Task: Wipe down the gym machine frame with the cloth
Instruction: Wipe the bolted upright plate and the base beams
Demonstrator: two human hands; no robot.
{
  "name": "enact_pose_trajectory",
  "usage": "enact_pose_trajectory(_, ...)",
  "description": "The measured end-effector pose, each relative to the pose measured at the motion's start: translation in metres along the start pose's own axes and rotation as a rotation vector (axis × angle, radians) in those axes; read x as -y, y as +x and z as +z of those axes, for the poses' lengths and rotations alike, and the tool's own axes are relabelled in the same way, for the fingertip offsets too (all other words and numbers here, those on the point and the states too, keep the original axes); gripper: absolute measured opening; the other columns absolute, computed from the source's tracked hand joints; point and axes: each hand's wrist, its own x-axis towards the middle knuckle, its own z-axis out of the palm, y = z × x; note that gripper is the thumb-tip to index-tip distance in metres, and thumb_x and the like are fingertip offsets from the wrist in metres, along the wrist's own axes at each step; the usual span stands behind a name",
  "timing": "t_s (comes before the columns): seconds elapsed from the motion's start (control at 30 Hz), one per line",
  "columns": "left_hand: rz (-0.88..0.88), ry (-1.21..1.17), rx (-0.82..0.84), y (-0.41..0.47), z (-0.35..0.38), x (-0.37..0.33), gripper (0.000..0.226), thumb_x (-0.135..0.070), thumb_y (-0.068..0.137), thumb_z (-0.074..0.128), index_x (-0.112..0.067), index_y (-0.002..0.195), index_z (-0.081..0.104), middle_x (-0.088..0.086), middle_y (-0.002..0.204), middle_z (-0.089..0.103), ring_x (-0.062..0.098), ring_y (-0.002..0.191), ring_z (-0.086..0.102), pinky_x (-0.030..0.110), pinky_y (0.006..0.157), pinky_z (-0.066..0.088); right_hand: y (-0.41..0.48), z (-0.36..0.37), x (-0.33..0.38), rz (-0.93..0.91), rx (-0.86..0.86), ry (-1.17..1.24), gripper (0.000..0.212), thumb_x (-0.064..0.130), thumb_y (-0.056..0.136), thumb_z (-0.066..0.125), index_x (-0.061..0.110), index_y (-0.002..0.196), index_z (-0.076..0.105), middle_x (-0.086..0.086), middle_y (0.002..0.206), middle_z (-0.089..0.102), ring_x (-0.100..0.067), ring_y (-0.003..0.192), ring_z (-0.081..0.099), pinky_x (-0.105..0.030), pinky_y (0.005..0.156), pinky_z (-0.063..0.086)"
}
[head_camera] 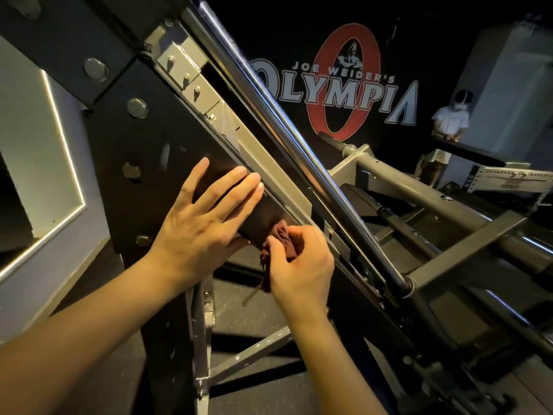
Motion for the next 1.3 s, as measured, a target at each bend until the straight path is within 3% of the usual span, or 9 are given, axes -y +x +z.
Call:
enact_pose_trajectory(0.1,0.012,0.010,0.028,0.000,-0.003,-0.001,0.079,-0.039,0.084,0.077,-0.005,0.150,0.048,0.017,0.158,0.041,0.033,0.151,0.029,0.062,0.123,0.015,-0.002,-0.007,-0.017,-0.144,0.061,-0.086,0.015,0.019,0.091,0.075,0.019,0.101,0.064,0.012,0.097,0.058,0.001,0.091,0.059,-0.010,0.073,0.049)
enact_pose_trajectory(0.23,-0.005,0.014,0.074,0.000,-0.005,-0.004,0.089,-0.040,0.077,0.083,-0.006,0.151,0.046,0.017,0.160,0.039,0.032,0.152,0.026,0.062,0.123,0.014,-0.016,-0.024,-0.042,0.080,0.020,-0.138,0.017,0.024,0.089,0.077,0.027,0.098,0.063,0.017,0.092,0.060,0.007,0.092,0.058,-0.024,0.075,0.057)
enact_pose_trajectory(0.4,-0.016,-0.002,0.113,0.003,-0.015,-0.006,0.082,-0.030,0.082,0.077,-0.004,0.152,0.044,0.017,0.161,0.037,0.033,0.153,0.024,0.060,0.125,0.009,0.011,0.004,0.012,-0.030,-0.115,-0.011,0.012,0.019,0.090,0.075,0.019,0.096,0.064,0.009,0.094,0.059,0.004,0.091,0.056,-0.005,0.075,0.045)
enact_pose_trajectory(0.5,-0.035,-0.015,0.126,-0.005,-0.025,-0.003,0.083,-0.027,0.083,0.076,-0.004,0.154,0.039,0.017,0.165,0.030,0.032,0.156,0.021,0.059,0.125,0.009,-0.009,0.022,0.005,-0.191,-0.016,-0.040,0.012,0.017,0.094,0.072,0.016,0.104,0.065,0.008,0.099,0.057,0.000,0.088,0.059,-0.012,0.074,0.050)
enact_pose_trajectory(0.6,-0.132,-0.039,0.108,-0.025,-0.037,0.007,0.090,-0.031,0.078,0.084,-0.006,0.153,0.042,0.016,0.164,0.032,0.033,0.154,0.024,0.060,0.124,0.014,-0.034,0.020,-0.021,-0.207,0.113,-0.126,0.016,0.017,0.093,0.073,0.020,0.107,0.066,0.012,0.097,0.055,0.002,0.084,0.059,-0.010,0.068,0.049)
enact_pose_trajectory(0.83,-0.430,-0.045,0.101,-0.068,-0.061,0.027,0.088,-0.037,0.076,0.085,-0.002,0.148,0.048,0.019,0.155,0.043,0.035,0.147,0.036,0.063,0.121,0.020,0.009,0.010,0.008,-0.173,-0.143,-0.006,0.011,0.013,0.091,0.074,0.013,0.098,0.065,0.004,0.093,0.059,0.002,0.089,0.057,-0.005,0.075,0.044)
enact_pose_trajectory(1.0,-0.478,-0.039,0.126,-0.071,-0.057,0.020,0.092,-0.044,0.076,0.082,-0.002,0.150,0.045,0.021,0.158,0.038,0.037,0.149,0.033,0.059,0.124,0.017,-0.020,0.015,-0.009,-0.116,-0.029,-0.035,0.015,0.013,0.090,0.076,0.019,0.097,0.064,0.008,0.093,0.059,0.004,0.092,0.058,-0.004,0.076,0.045)
enact_pose_trajectory(1.17,-0.596,-0.053,0.140,-0.064,-0.050,0.008,0.097,-0.055,0.079,0.071,-0.002,0.153,0.039,0.023,0.161,0.030,0.040,0.151,0.026,0.058,0.125,0.017,0.017,0.002,0.005,-0.143,-0.145,-0.047,0.012,0.018,0.091,0.075,0.013,0.094,0.064,0.004,0.090,0.059,0.004,0.087,0.056,-0.003,0.073,0.041)
enact_pose_trajectory(1.3,-0.663,-0.061,0.169,-0.067,-0.042,0.004,0.104,-0.053,0.077,0.077,-0.001,0.156,0.033,0.023,0.162,0.028,0.039,0.153,0.022,0.055,0.126,0.015,-0.013,0.001,-0.026,-0.175,0.045,-0.170,0.013,0.017,0.091,0.074,0.020,0.093,0.061,0.010,0.091,0.053,0.001,0.083,0.058,-0.013,0.070,0.052)
